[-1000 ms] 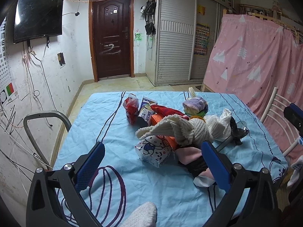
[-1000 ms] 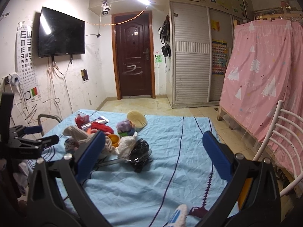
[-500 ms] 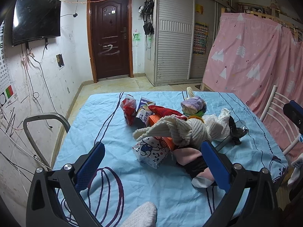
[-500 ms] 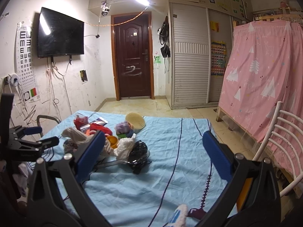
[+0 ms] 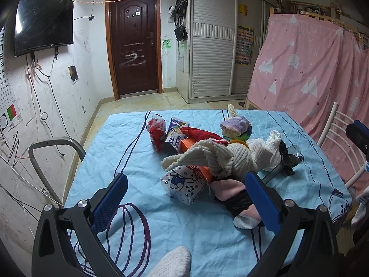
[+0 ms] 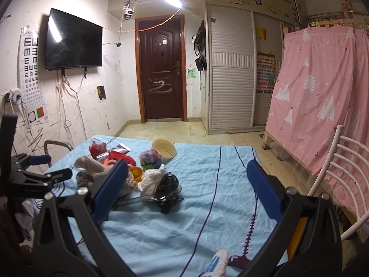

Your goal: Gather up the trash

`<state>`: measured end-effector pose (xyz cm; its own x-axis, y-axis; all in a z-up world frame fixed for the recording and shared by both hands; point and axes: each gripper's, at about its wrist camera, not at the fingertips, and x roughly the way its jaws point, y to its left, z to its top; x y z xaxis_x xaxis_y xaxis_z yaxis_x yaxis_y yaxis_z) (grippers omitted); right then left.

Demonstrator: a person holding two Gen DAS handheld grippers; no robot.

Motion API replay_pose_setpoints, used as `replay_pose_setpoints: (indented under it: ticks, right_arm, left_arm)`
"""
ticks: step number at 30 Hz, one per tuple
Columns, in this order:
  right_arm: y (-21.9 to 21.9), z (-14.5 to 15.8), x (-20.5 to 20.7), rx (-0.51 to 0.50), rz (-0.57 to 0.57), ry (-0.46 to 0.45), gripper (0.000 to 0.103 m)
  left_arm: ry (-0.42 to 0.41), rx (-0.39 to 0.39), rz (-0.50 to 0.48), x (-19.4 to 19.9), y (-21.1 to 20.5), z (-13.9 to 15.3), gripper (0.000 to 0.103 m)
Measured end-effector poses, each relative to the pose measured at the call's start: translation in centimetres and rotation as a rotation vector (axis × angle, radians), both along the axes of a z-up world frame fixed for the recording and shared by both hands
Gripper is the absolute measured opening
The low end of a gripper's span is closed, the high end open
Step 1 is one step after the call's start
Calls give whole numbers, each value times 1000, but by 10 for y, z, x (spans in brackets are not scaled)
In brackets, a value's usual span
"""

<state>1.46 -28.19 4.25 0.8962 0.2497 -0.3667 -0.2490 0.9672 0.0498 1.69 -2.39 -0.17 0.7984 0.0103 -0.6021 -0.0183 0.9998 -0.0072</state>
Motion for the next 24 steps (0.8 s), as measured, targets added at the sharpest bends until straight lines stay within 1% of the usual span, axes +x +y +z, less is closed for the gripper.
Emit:
replay_pose_setpoints:
  ticks: [13, 18, 21, 24]
  right_arm:
    - [1, -3, 3, -1, 3, 6, 99]
    - [6, -6, 8, -1, 18, 22, 99]
    - [16, -10, 16, 1, 58, 47, 99]
    - [27, -14, 21, -1, 103, 66, 99]
  left_arm:
    - [6, 8, 1, 2, -1, 0, 93]
    - [15, 7, -1, 6, -1, -2, 93]
    - [24, -17, -2, 13, 7, -3, 93]
    - [37, -58, -4, 22, 19, -6, 93]
